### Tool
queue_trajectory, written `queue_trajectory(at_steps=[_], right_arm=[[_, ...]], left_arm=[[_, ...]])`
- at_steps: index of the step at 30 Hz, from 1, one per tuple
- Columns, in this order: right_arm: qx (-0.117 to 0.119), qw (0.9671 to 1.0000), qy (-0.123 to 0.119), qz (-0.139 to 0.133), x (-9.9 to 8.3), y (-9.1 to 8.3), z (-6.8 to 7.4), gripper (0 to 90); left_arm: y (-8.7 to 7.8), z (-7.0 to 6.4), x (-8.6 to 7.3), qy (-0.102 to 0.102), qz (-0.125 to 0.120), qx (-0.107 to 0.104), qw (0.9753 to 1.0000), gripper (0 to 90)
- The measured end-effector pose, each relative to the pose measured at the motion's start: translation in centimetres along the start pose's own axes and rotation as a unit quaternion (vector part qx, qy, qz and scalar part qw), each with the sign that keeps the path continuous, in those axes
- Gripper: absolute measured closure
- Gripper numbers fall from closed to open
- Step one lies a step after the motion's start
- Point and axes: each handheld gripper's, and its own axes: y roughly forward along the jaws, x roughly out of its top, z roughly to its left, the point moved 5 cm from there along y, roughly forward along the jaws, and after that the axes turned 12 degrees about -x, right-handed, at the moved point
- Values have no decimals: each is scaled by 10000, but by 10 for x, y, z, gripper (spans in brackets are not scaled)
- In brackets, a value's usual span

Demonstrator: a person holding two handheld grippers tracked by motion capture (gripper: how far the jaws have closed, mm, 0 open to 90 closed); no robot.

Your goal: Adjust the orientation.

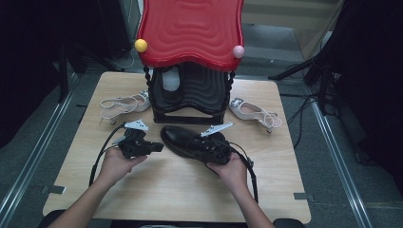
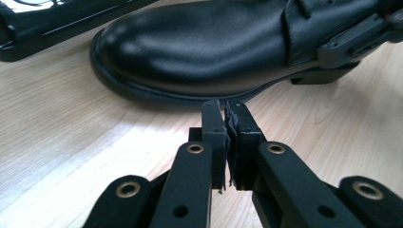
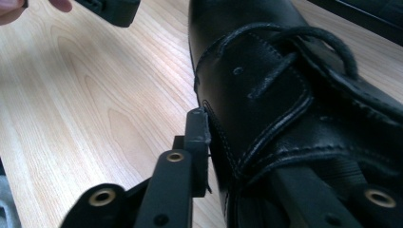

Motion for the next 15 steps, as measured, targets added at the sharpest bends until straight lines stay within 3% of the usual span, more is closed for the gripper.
queue_trajectory(at_steps=[2, 3, 7, 11, 12, 13, 15], right_arm=[[14, 9999, 59, -97, 1, -5, -1, 681], [131, 9998, 129, -98, 2, -7, -2, 675], [157, 9994, 184, -230, -2, -22, -9, 711], [269, 9985, 201, -427, -5, -43, -21, 816], [234, 9987, 141, -441, -6, -47, -24, 900], [138, 9985, 32, -534, -7, -51, -26, 900], [190, 9979, 79, -610, -7, -58, -32, 900]], left_arm=[[1, -2, 0, 27, -7, -52, 10000, 848], [1, -2, 0, 39, -10, -43, 10000, 849], [0, -3, 1, -39, -77, -76, 9999, 863], [1, -7, 2, -25, -86, -74, 9999, 879], [2, -8, 3, -7, -49, -69, 10000, 884], [3, -8, 4, 50, -34, -36, 10000, 894], [4, -8, 5, 53, -19, -64, 10000, 900]])
